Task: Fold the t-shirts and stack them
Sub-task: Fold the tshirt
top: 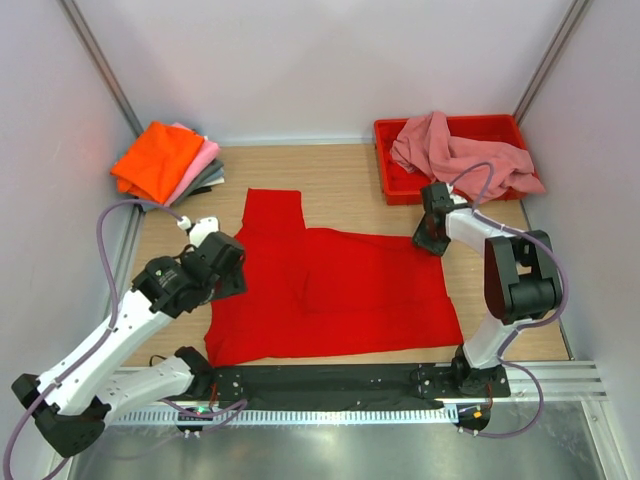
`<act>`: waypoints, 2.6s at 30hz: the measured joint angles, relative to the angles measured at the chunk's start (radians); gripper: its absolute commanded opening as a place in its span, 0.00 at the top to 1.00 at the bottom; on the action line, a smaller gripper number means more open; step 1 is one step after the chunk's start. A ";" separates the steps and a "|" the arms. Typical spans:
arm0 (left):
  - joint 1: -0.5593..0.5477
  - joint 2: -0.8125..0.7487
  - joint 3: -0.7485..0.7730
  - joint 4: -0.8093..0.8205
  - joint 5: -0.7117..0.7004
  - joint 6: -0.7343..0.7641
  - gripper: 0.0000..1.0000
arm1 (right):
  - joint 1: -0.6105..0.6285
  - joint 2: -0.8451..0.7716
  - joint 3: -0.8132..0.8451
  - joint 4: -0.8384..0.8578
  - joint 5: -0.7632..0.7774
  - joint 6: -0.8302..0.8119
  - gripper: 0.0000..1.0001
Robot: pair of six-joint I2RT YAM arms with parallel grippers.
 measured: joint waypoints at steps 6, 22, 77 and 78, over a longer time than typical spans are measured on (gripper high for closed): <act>0.000 0.001 -0.029 -0.002 0.008 -0.008 0.34 | -0.029 0.021 0.034 0.017 -0.014 -0.028 0.78; 0.368 0.463 0.177 0.204 0.203 0.111 0.34 | -0.040 0.019 0.076 0.015 -0.076 -0.058 0.99; 0.575 1.446 1.131 0.247 0.504 0.404 1.00 | -0.046 0.058 0.229 -0.060 -0.281 -0.107 0.99; 0.575 1.398 1.104 0.241 0.502 0.410 1.00 | -0.048 0.056 0.231 -0.065 -0.280 -0.110 0.99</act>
